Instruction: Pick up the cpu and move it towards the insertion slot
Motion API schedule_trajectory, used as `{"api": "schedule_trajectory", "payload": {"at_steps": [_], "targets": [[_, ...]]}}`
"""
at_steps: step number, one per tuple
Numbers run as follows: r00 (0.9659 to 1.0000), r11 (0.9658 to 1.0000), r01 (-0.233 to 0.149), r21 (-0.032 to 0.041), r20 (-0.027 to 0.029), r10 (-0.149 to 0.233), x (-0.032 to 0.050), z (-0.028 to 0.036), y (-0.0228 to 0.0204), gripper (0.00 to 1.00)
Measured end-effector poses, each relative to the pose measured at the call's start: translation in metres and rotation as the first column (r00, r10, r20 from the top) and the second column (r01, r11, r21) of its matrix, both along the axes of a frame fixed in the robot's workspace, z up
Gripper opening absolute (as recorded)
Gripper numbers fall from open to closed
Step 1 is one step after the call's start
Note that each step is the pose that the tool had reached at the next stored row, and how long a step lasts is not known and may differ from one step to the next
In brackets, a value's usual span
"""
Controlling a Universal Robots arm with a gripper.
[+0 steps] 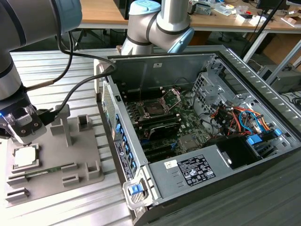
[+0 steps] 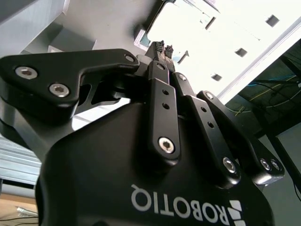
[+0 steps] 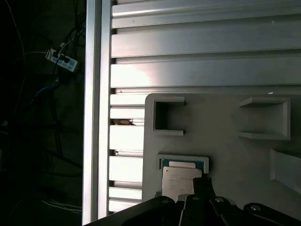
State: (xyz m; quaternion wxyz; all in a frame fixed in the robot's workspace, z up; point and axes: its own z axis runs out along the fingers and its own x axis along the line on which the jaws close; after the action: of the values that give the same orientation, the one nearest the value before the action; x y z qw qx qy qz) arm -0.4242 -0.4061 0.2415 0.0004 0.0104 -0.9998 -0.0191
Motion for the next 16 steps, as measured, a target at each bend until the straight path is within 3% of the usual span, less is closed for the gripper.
{"api": "schedule_trajectory", "payload": {"at_steps": [16], "targets": [[1.0,1.0,0.0,0.0,0.0,0.0,-0.0025,-0.0057,-0.0005,0.11]]}}
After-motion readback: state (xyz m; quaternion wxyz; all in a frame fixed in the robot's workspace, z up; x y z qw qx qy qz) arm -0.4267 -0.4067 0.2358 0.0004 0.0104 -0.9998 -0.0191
